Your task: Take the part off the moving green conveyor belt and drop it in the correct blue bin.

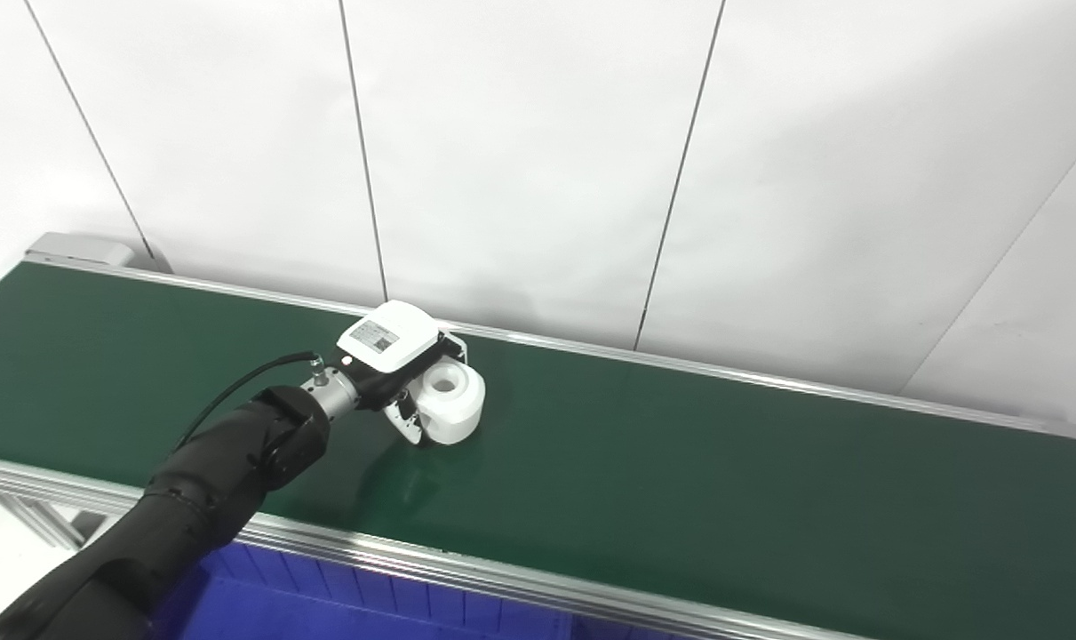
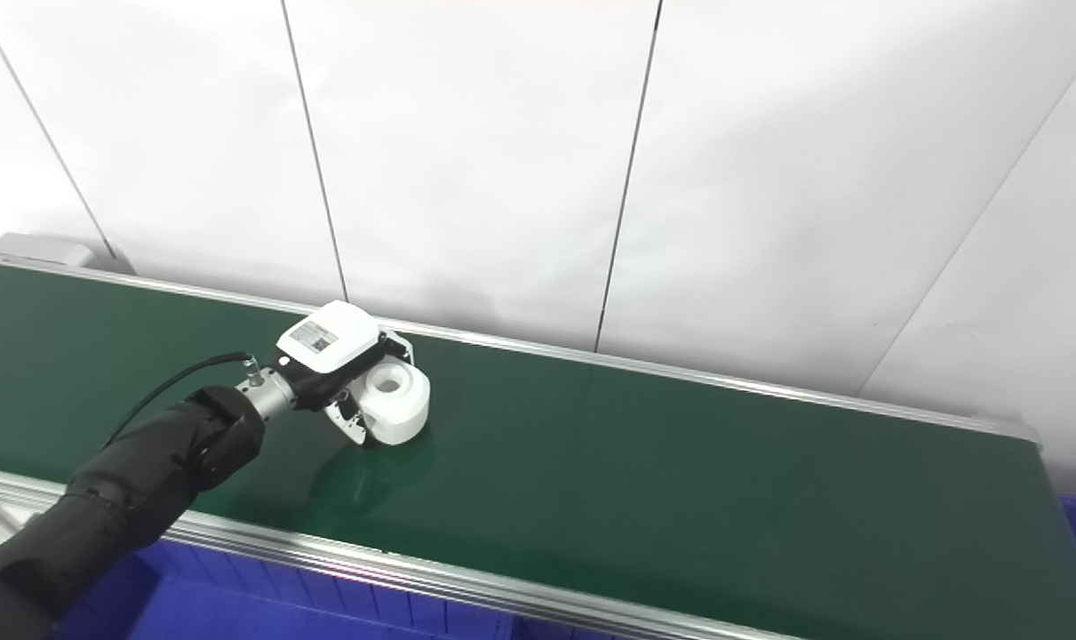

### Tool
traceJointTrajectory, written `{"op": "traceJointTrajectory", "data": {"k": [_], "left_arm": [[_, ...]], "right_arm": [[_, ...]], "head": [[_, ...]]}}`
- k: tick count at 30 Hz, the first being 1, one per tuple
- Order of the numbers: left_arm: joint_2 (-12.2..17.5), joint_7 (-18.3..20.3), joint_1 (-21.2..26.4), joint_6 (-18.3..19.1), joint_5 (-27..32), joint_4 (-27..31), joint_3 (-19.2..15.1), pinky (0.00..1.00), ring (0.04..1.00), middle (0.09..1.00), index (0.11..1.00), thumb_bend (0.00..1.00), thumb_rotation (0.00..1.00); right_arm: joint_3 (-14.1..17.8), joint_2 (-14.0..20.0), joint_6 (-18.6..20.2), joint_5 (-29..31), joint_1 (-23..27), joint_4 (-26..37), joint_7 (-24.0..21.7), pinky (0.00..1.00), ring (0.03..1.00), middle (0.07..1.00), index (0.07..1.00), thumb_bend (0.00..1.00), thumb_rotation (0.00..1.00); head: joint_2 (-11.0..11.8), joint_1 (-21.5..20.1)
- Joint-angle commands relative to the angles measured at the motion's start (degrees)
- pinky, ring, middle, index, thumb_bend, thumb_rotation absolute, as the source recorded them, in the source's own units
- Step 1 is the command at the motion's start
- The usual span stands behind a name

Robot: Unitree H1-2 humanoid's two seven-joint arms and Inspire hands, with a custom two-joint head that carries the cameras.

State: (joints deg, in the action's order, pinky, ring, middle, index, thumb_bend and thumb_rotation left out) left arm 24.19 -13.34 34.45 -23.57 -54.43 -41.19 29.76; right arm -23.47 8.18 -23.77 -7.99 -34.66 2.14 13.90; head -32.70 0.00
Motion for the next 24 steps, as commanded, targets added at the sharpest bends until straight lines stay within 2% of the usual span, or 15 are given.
{"op": "traceJointTrajectory", "data": {"k": [1, 8, 10, 11, 12, 13, 15, 17, 18, 19, 20, 21, 22, 23, 24], "left_arm": [[1.3, -1.5, 3.3, -0.8, 1.1, 1.9, -1.0, 0.4, 0.412, 0.523, 0.496, 0.5, 0.0], [2.7, 0.0, 1.3, -1.5, 3.5, 7.3, -3.1, 0.4, 0.427, 0.518, 0.49, 0.5, 0.0], [3.6, 1.2, -0.6, -1.0, 4.8, 12.1, -4.7, 0.41, 0.428, 0.519, 0.488, 0.5, 0.0], [4.3, 2.6, -2.0, -0.4, 6.0, 15.8, -5.8, 0.41, 0.428, 0.519, 0.488, 0.5, 0.0], [4.7, 3.7, -3.0, 0.0, 6.8, 18.5, -6.8, 0.41, 0.428, 0.522, 0.486, 0.5, 0.0], [5.6, 5.8, -5.0, 0.9, 8.5, 23.5, -8.2, 0.41, 0.428, 0.523, 0.486, 0.5, 0.0], [7.2, 9.4, -8.6, 2.2, 11.5, 32.4, -10.7, 0.41, 0.424, 0.495, 0.511, 0.5, 0.0], [8.1, 12.4, -10.9, 2.9, 13.4, 38.4, -12.6, 0.39, 0.419, 0.485, 0.519, 0.5, 0.0], [8.8, 14.0, -13.2, 3.9, 14.2, 42.6, -13.9, 0.37, 0.409, 0.478, 0.526, 0.5, 0.0], [9.1, 15.3, -14.8, 4.6, 14.7, 45.5, -15.0, 0.37, 0.403, 0.474, 0.531, 0.5, 0.0], [9.4, 16.7, -16.3, 5.4, 15.0, 48.2, -15.9, 0.36, 0.398, 0.47, 0.535, 0.5, 0.0], [9.8, 17.9, -18.2, 6.1, 15.3, 50.8, -16.8, 0.36, 0.397, 0.464, 0.537, 0.5, 0.0], [10.2, 19.2, -20.5, 7.0, 15.8, 53.5, -17.7, 0.35, 0.391, 0.461, 0.54, 0.5, 0.0], [10.5, 20.3, -22.2, 7.6, 16.1, 55.4, -18.5, 0.35, 0.387, 0.461, 0.543, 0.5, 0.0], [10.8, 21.2, -24.5, 8.3, 16.1, 57.8, -19.4, 0.34, 0.385, 0.461, 0.544, 0.5, 0.0]], "right_arm": [[0.3, -0.5, -3.2, -0.7, -0.8, 1.8, -0.5, 0.96, 0.98, 1.0, 1.0, 1.0, 0.9], [0.4, -0.6, -3.2, -0.6, -0.7, 2.2, -0.9, 0.95, 0.982, 1.0, 1.0, 1.0, 0.89], [0.5, -0.7, -3.2, -0.5, -0.7, 2.4, -1.1, 0.95, 0.983, 1.0, 1.0, 1.0, 0.89], [0.6, -0.8, -3.2, -0.2, -0.8, 2.8, -1.6, 0.95, 0.983, 1.0, 1.0, 1.0, 0.89], [0.7, -0.8, -3.1, 0.1, -0.9, 3.1, -1.9, 0.96, 0.983, 1.0, 1.0, 1.0, 0.88], [0.9, -0.8, -3.1, 0.4, -1.0, 3.6, -2.3, 0.96, 0.984, 1.0, 1.0, 1.0, 0.88], [1.4, -0.7, -3.0, 0.8, -1.2, 4.9, -3.1, 0.97, 0.988, 1.0, 1.0, 1.0, 0.87], [2.0, -0.7, -2.8, 1.0, -1.5, 6.3, -4.1, 0.97, 0.995, 1.0, 1.0, 1.0, 0.88], [2.3, -0.6, -2.7, 1.6, -1.6, 7.4, -4.8, 0.98, 0.998, 1.0, 1.0, 1.0, 0.89], [2.6, -0.6, -2.5, 2.1, -1.7, 8.2, -5.4, 0.99, 0.999, 1.0, 1.0, 1.0, 0.89], [2.9, -0.3, -2.3, 3.0, -1.8, 9.2, -6.2, 1.0, 1.0, 1.0, 1.0, 1.0, 0.9], [3.2, -0.2, -2.3, 3.7, -1.9, 9.9, -6.8, 1.0, 1.0, 1.0, 1.0, 1.0, 0.9], [3.7, -0.1, -2.0, 3.7, -2.1, 10.7, -7.2, 1.0, 1.0, 1.0, 1.0, 1.0, 0.9], [4.2, 0.0, -1.9, 3.7, -2.2, 11.3, -7.6, 1.0, 1.0, 1.0, 1.0, 0.99, 0.91], [4.8, 0.2, -1.2, 4.1, -2.5, 12.4, -8.1, 1.0, 1.0, 1.0, 1.0, 0.99, 0.92]], "head": [[-0.1, 0.1], [-1.0, 0.8], [-2.0, 1.1], [-3.8, 1.8], [-3.8, 1.8], [-6.1, 2.8], [-9.0, 4.2], [-11.5, 5.7], [-14.1, 7.6], [-14.4, 8.0], [-16.3, 10.3], [-16.3, 10.3], [-17.7, 12.3], [-17.7, 12.3], [-18.7, 13.8]]}}
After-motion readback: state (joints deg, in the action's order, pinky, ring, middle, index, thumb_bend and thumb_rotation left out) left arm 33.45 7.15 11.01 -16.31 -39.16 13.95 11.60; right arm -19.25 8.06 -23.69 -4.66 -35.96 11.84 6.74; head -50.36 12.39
